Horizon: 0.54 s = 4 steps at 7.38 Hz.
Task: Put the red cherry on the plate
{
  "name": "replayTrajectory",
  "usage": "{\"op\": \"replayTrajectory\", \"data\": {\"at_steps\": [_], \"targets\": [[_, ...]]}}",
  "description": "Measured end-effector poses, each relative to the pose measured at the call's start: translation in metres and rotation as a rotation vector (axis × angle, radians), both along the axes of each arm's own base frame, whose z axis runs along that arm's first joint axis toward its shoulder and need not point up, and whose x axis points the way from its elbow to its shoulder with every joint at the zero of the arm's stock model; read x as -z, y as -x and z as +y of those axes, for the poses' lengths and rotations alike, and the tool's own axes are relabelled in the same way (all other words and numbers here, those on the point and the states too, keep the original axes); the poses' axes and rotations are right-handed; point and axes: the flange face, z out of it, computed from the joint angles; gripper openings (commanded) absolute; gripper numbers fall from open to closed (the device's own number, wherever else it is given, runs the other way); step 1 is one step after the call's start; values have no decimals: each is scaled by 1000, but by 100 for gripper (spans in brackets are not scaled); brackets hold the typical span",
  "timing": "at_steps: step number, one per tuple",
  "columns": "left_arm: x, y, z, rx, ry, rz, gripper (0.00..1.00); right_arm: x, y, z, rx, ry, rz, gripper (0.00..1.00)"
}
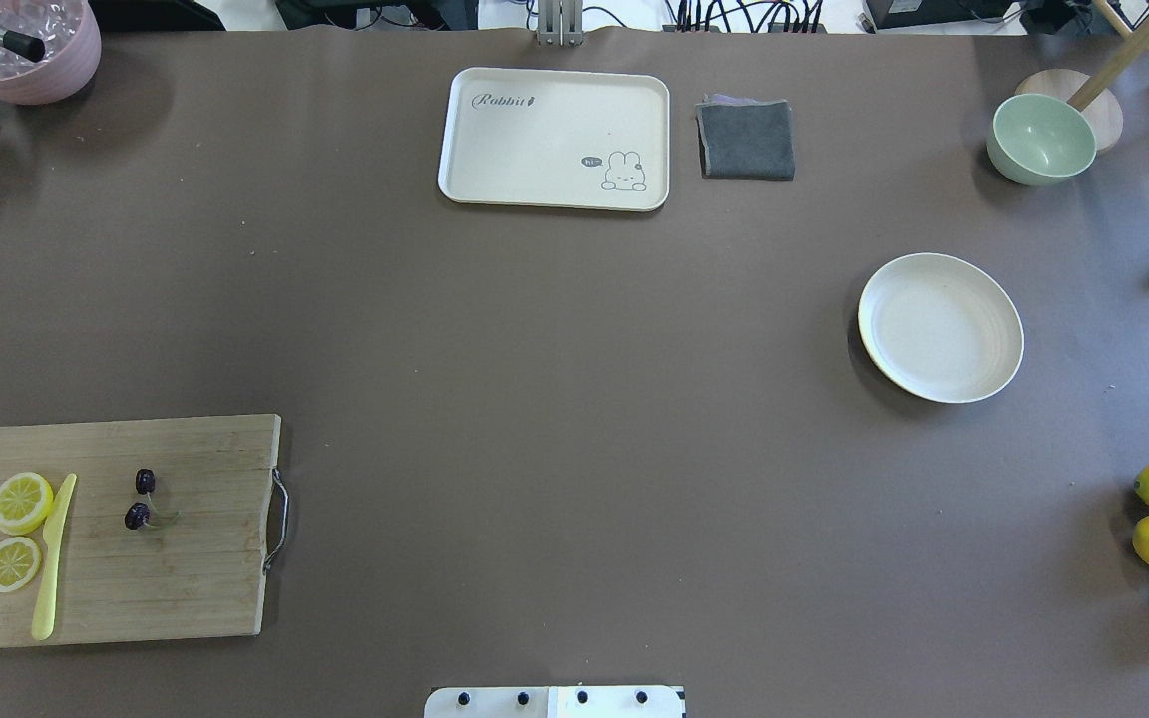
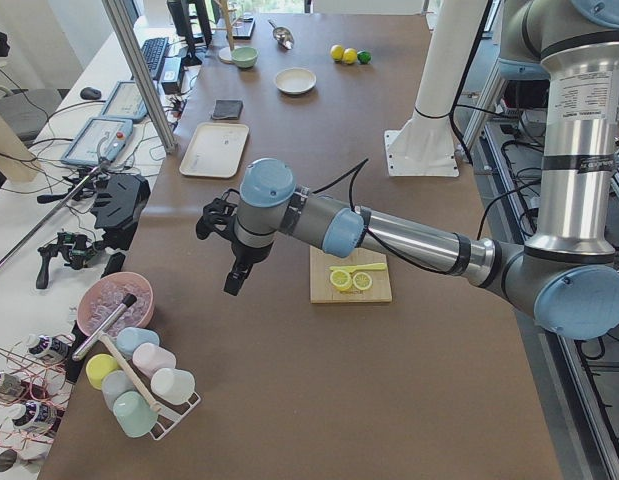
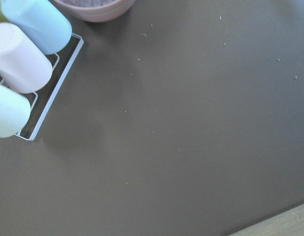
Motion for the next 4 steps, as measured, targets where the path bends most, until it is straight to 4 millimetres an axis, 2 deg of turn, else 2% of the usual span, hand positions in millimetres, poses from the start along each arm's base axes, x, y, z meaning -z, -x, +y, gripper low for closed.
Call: {"op": "replayTrajectory", "data": {"at_steps": [2,3,4], "targets": [[-8,3,-1,25,-59,2,98,13,10,-14,-99,74,-54,100],[-10,-2,-2,43,-51,17,98,15,30,-19,-137,137,-88,100],[-10,-7,-4,46,-47,26,98,17,63,-23,-156,193,-122,100]]}}
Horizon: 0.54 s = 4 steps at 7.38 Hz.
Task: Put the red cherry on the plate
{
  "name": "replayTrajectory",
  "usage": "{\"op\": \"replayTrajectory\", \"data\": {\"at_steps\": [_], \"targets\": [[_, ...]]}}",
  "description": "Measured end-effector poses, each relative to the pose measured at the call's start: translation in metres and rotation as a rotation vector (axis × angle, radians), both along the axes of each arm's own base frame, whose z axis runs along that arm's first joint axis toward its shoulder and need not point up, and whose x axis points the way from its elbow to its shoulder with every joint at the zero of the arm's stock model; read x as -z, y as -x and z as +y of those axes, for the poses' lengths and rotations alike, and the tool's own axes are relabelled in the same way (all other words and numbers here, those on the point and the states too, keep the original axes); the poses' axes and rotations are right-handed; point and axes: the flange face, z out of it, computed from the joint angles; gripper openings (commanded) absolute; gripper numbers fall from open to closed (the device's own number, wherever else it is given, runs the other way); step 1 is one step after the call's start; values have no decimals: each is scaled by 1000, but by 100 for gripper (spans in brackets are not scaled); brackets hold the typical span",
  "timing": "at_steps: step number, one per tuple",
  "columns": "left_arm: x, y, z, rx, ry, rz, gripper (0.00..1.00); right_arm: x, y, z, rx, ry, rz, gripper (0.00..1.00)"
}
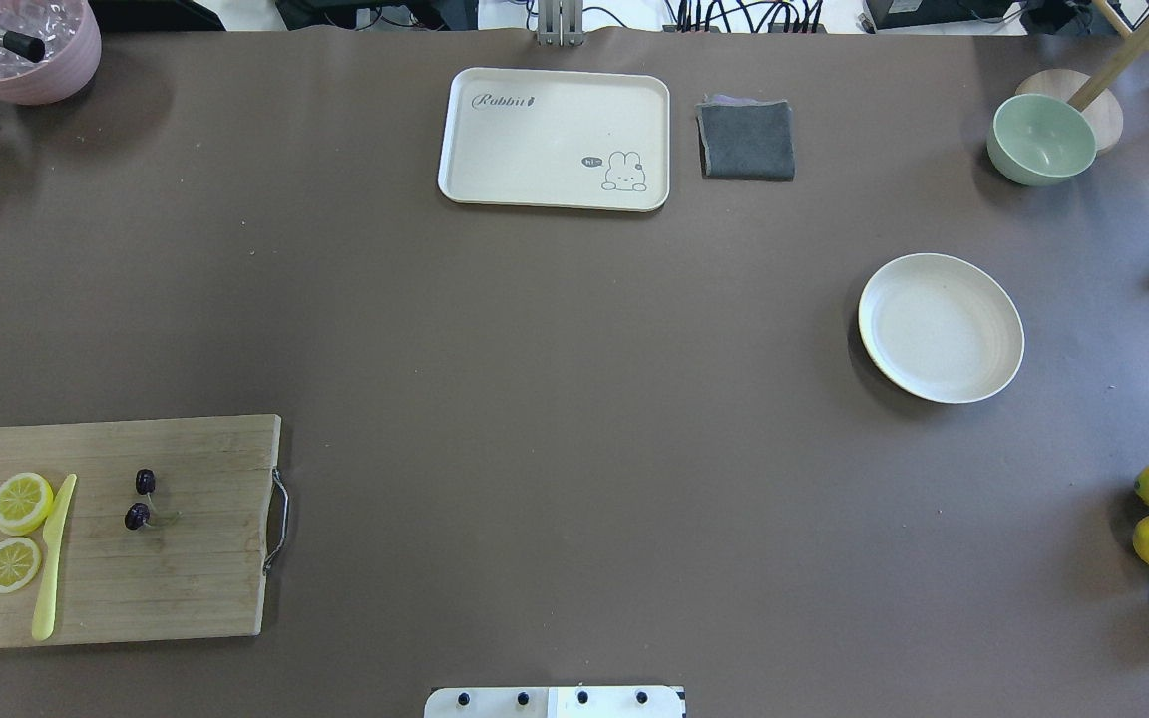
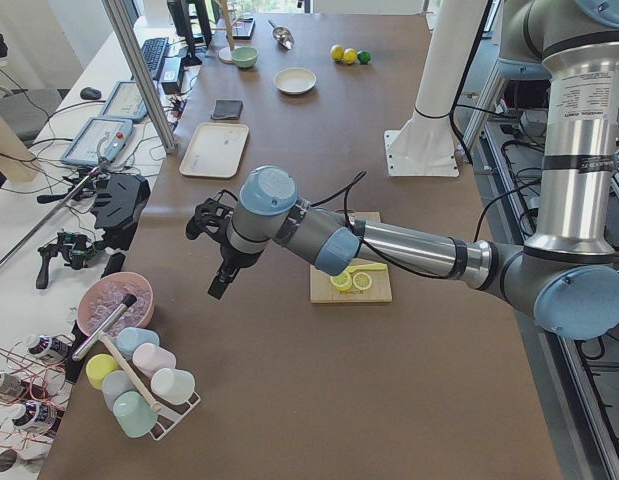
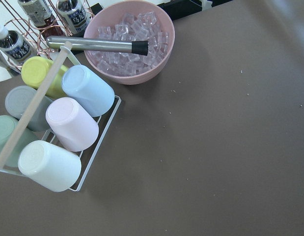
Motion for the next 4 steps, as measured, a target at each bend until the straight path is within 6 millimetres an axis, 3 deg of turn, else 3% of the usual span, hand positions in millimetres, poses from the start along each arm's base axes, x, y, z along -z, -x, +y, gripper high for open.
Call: {"op": "replayTrajectory", "data": {"at_steps": [2,4], "targets": [[1,-4,-1,-1,-3,5,98,-9,77,-5,-43,58,-64,96],[1,-4,-1,0,-5,5,98,-30,158,-6,-100,76,-102,83]]}}
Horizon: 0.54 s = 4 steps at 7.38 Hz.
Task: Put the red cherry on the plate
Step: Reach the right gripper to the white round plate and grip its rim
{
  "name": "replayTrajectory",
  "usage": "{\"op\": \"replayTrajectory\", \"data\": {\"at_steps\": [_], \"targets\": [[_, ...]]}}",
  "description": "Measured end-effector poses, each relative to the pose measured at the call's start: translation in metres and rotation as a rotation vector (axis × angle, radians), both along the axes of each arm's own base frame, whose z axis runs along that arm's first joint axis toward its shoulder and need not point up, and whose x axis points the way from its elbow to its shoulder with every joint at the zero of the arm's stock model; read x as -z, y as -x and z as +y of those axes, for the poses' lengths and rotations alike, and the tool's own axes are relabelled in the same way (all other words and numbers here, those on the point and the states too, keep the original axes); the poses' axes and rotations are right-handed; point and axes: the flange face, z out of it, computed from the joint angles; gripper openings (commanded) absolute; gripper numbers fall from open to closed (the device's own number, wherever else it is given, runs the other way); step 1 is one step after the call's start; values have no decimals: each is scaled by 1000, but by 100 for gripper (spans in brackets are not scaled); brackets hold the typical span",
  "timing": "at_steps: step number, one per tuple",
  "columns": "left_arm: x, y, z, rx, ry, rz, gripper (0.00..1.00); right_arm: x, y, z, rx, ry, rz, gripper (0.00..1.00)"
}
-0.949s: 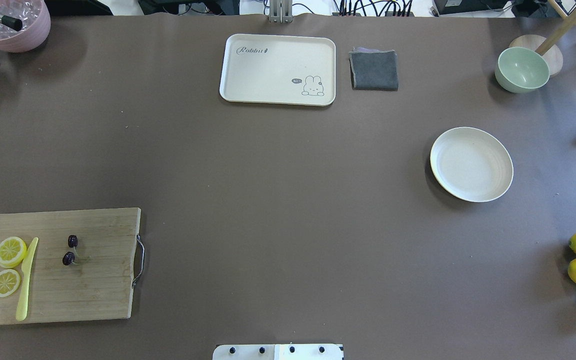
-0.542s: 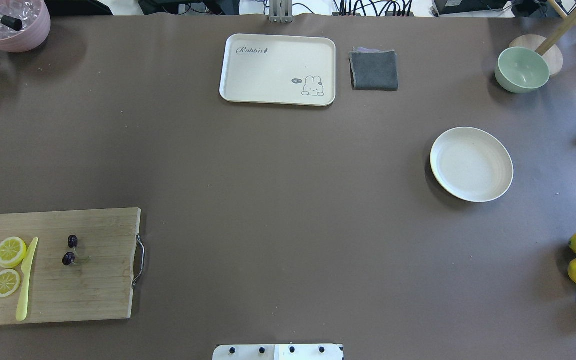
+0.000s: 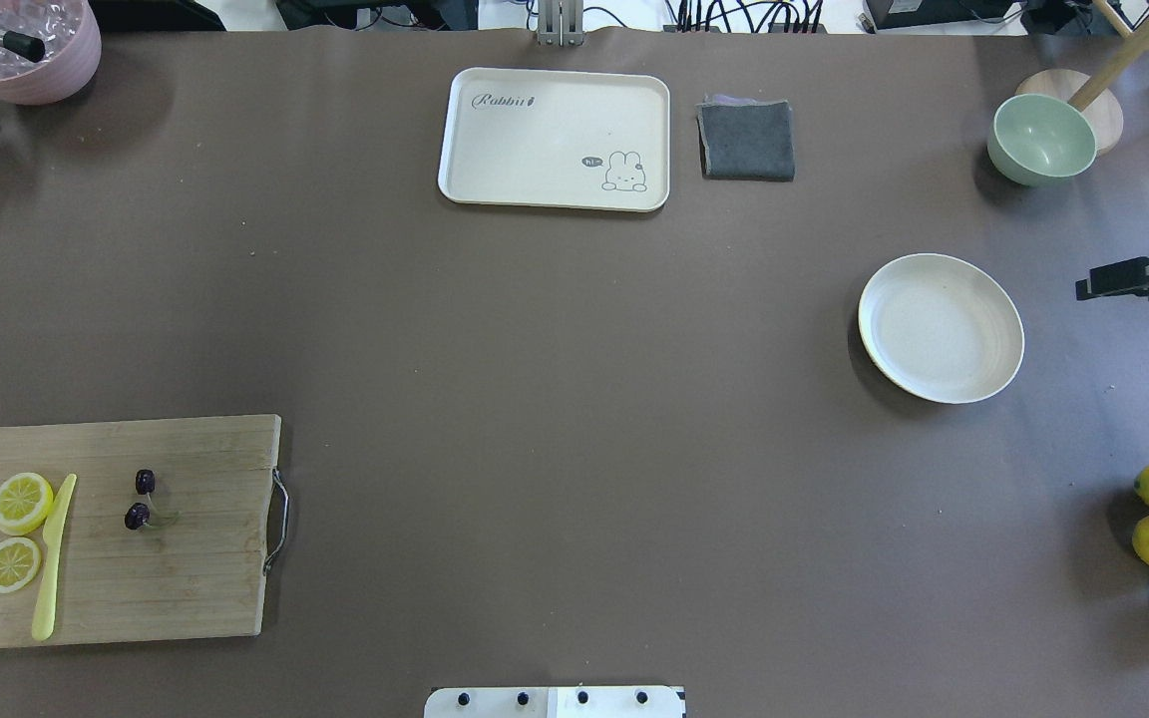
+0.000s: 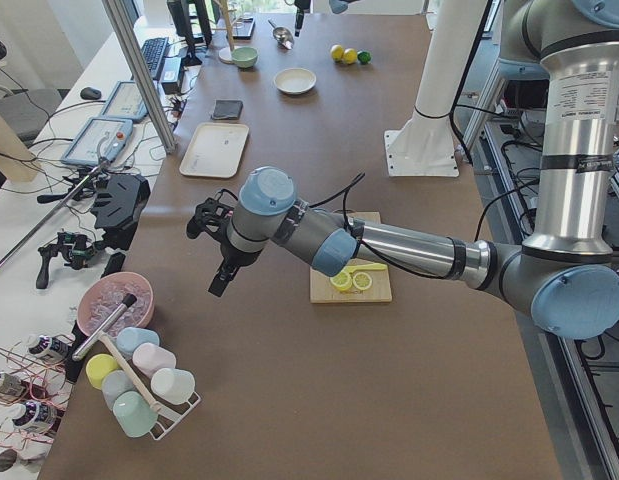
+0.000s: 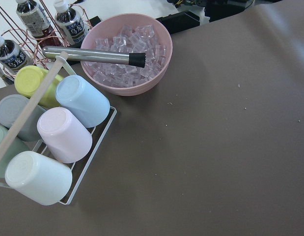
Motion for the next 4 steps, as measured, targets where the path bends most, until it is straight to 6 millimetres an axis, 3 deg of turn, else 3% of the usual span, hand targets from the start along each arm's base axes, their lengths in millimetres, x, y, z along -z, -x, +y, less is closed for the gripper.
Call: {"op": "replayTrajectory", "data": {"at_steps": [1,3,4], "targets": [[0,0,0,-1,0,0,98,-7,33,5,-23,12,-4,71],[0,-1,0,-1,-1,0,98,-11,70,15,-63,36,-16,0],[0,-1,0,-1,-1,0,98,-10,77,19,-79,49,-35,0]]}}
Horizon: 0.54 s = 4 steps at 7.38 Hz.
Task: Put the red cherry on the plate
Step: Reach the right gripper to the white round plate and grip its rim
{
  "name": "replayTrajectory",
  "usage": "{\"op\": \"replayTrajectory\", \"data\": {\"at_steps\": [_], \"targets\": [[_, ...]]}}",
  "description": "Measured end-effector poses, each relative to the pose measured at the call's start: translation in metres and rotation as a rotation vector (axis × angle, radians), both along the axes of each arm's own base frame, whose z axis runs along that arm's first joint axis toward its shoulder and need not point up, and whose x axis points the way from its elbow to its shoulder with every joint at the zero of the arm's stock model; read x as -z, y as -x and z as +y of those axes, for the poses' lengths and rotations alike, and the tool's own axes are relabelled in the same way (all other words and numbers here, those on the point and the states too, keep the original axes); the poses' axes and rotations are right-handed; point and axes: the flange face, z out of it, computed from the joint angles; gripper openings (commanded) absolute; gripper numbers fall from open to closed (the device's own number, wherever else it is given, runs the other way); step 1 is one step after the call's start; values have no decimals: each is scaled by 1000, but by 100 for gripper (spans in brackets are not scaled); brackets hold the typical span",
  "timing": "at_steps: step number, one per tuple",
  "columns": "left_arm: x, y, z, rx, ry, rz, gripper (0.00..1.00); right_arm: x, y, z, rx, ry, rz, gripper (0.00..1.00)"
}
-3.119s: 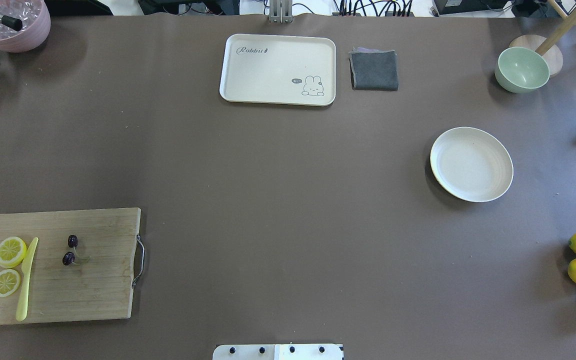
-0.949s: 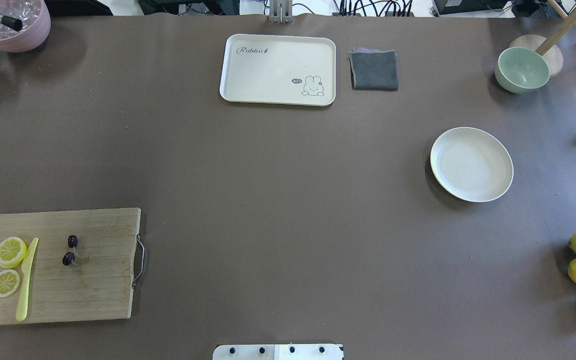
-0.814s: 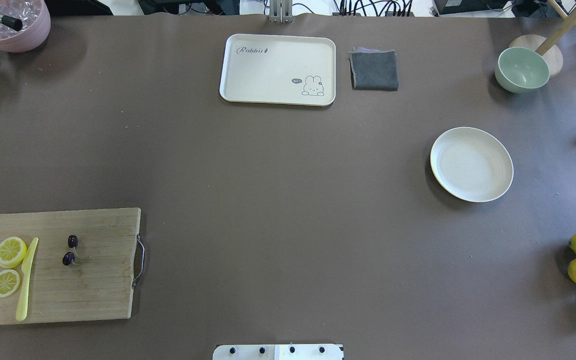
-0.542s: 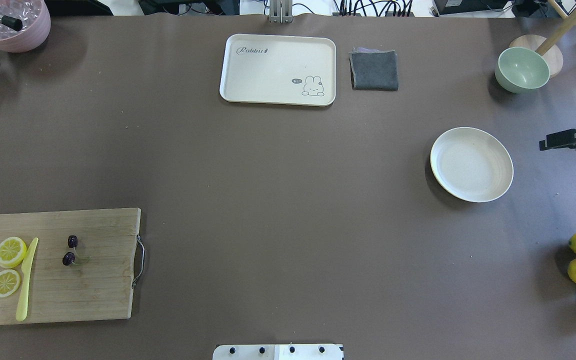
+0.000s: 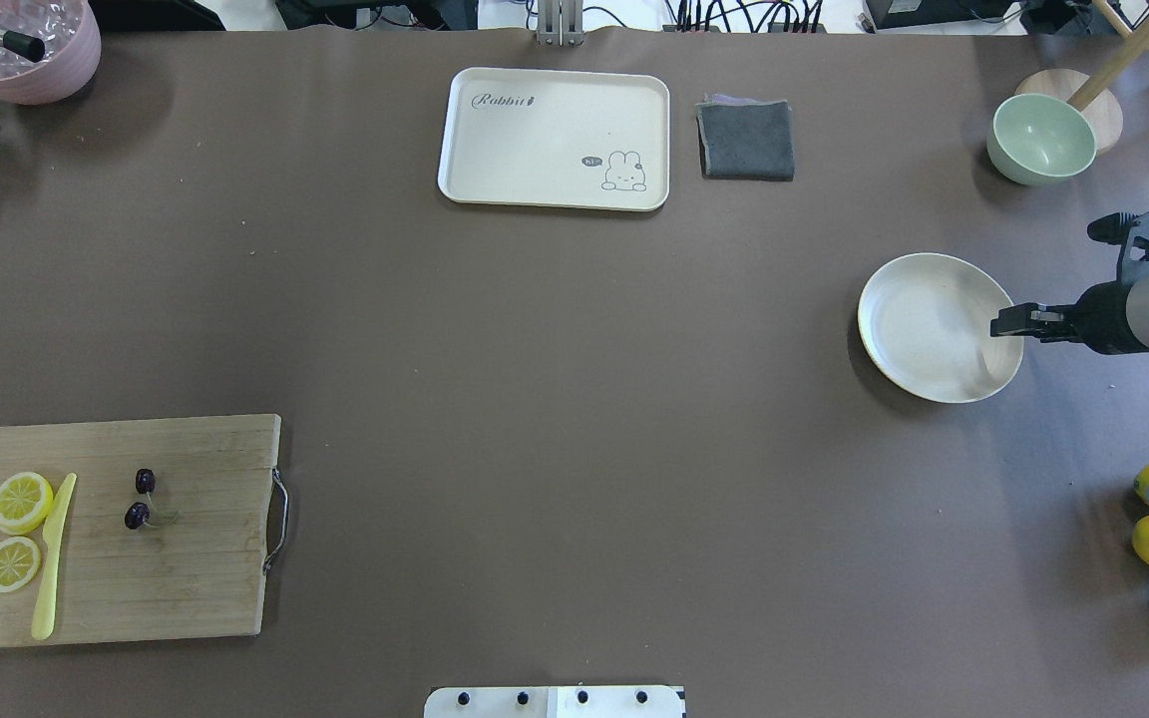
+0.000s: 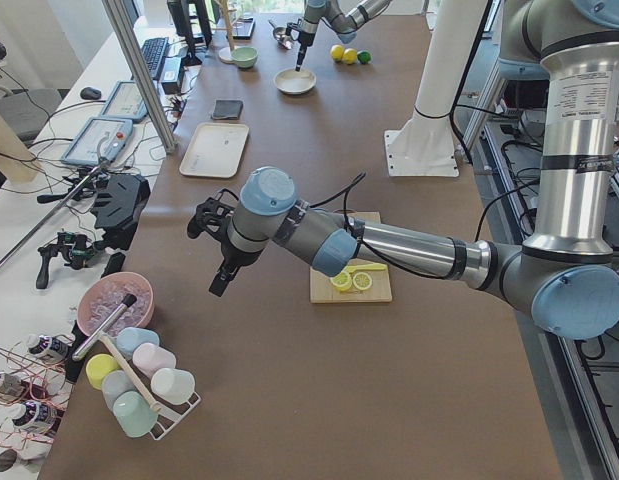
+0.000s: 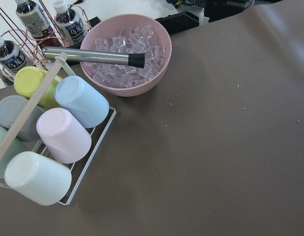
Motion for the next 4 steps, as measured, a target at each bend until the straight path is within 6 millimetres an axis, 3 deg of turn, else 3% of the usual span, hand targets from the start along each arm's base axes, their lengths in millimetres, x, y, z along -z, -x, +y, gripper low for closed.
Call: {"op": "replayTrajectory", "data": {"at_steps": [4], "targets": [[1,0,0,1,0,0,98,9,13,6,-2,-1,-24,0]]}}
